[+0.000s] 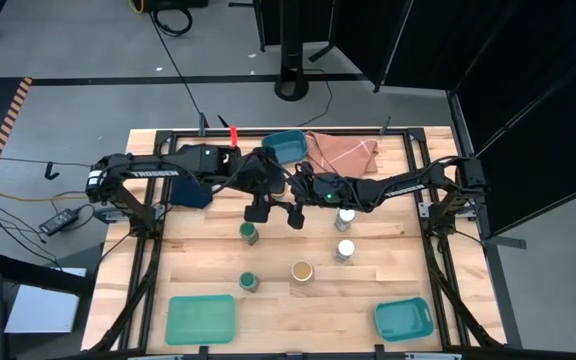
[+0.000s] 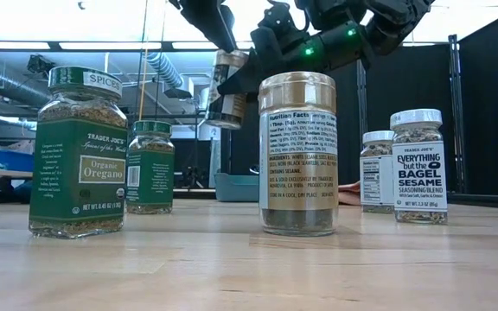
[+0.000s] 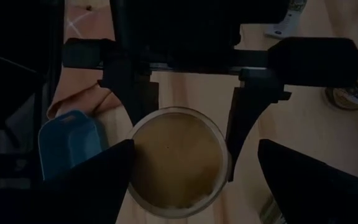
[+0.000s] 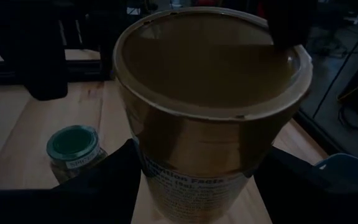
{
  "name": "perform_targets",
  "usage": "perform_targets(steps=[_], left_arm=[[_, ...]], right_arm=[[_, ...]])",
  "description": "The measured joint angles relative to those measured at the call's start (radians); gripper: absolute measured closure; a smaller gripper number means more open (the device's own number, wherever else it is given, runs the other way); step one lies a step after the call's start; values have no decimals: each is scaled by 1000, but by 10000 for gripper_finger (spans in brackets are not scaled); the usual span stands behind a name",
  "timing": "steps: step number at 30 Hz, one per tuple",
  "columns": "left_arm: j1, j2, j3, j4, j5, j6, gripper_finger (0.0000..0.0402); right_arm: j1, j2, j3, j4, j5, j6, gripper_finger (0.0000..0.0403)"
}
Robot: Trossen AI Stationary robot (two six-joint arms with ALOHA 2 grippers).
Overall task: Sort spices by type
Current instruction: Put the top brown seasoning bottle into the light green bin
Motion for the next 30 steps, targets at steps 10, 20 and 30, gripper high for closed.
perform_targets(steps=[10, 20, 30], left_arm=[[0, -3, 0, -11, -99, 3, 55], [0, -5, 0, -10, -65, 3, 55], [0, -2, 0, -11, -18, -2, 55]], right_arm=[[0, 0, 0, -5, 1, -1, 125], [0, 0, 0, -6, -3, 5, 125], [2, 0, 0, -10, -3, -10, 125]])
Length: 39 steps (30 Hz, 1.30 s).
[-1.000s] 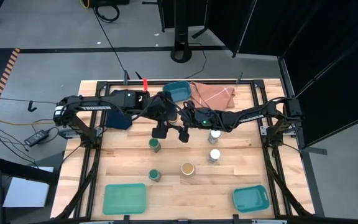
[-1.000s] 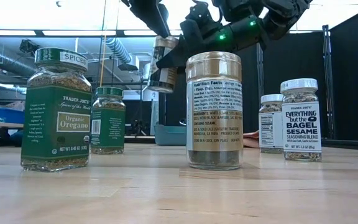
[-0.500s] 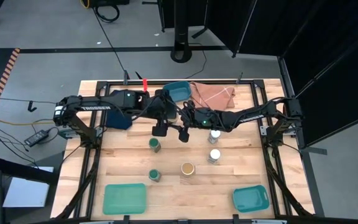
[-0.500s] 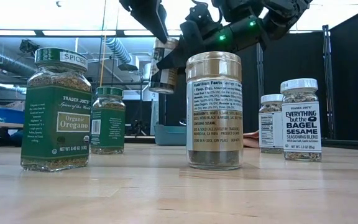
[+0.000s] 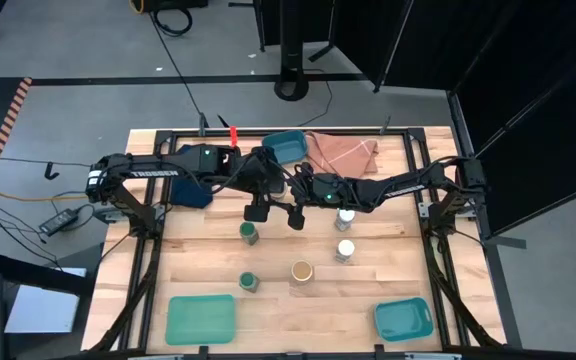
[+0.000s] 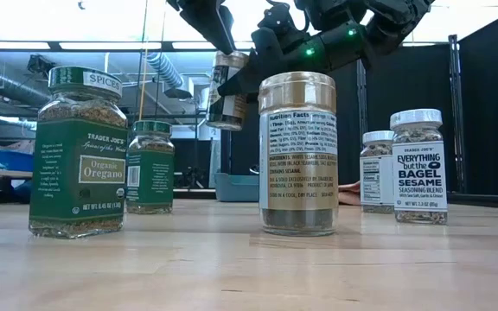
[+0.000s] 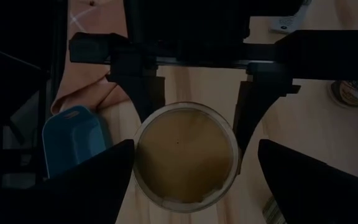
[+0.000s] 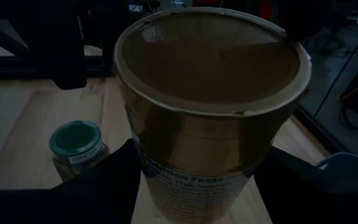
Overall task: Sort spices by type
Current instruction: Put the top brown seasoning bottle into the light green bin
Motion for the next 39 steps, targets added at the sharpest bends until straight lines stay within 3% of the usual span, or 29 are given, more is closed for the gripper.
perform_targets(steps=[10, 22, 39], left_arm=[[5, 1, 0, 1, -50, 5, 55], [30, 2, 0, -1, 45, 0, 55], [33, 2, 0, -3, 82, 12, 55]], right_arm=[[3, 0, 0, 5, 3, -4, 125], [15, -2, 0, 5, 3, -11, 125], [15, -2, 0, 4, 0, -11, 125]])
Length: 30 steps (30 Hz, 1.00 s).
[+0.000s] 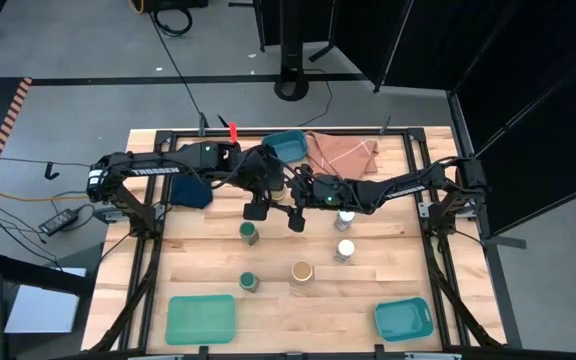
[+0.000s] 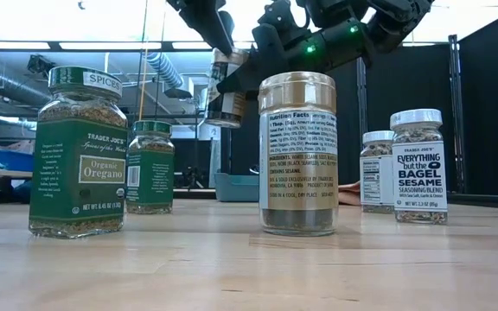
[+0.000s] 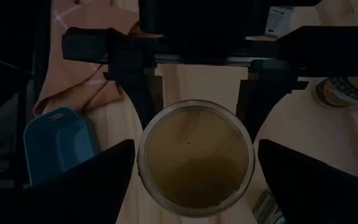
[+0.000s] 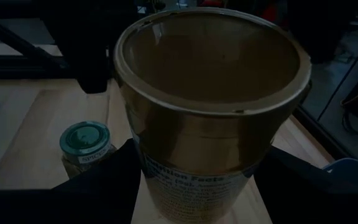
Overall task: Sort spices by type
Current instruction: Put the top brown seasoning bottle into the light green bin
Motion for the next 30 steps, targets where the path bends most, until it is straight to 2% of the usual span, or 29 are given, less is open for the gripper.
perform_targets(steps=[14, 30], left_arm=[[0, 41, -1, 1, -2, 18, 58], [0, 44, -1, -2, 2, 18, 117]], right_arm=[[0, 0, 0, 0, 3, 0, 125], [0, 0, -1, -14, 1, 0, 125]])
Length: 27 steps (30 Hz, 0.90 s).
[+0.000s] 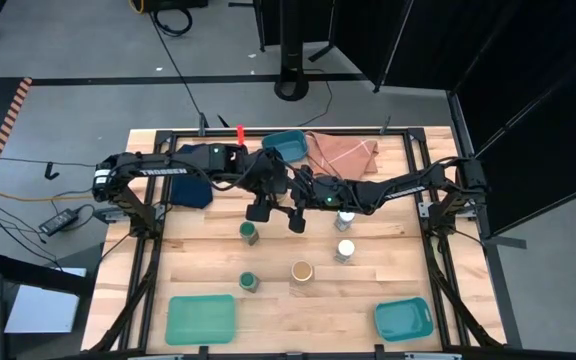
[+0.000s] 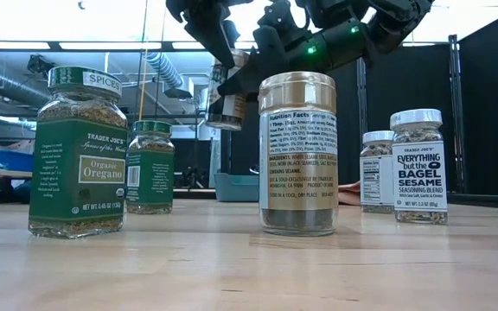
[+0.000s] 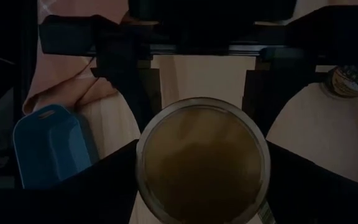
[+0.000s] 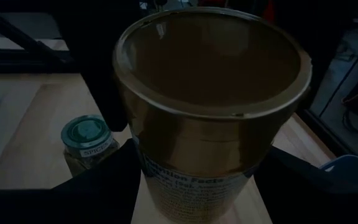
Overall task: Sort spices by type
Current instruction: Put the top brown seasoning bottle into the light green bin
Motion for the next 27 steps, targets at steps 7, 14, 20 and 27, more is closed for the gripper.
perform_targets(steps=[7, 14, 20, 27], left_arm=[[-1, -4, 1, -10, -7, -1, 116], [-2, -17, 46, -59, -17, -20, 116], [-2, -17, 112, -134, -43, -25, 116], [-1, -19, 118, -151, -62, -26, 116]], right_arm=[[0, 0, 0, 2, 0, 1, 121], [0, -1, 2, 36, -3, 1, 106], [0, -6, 5, 78, 2, -1, 104], [0, -20, 3, 68, 2, -12, 98]])
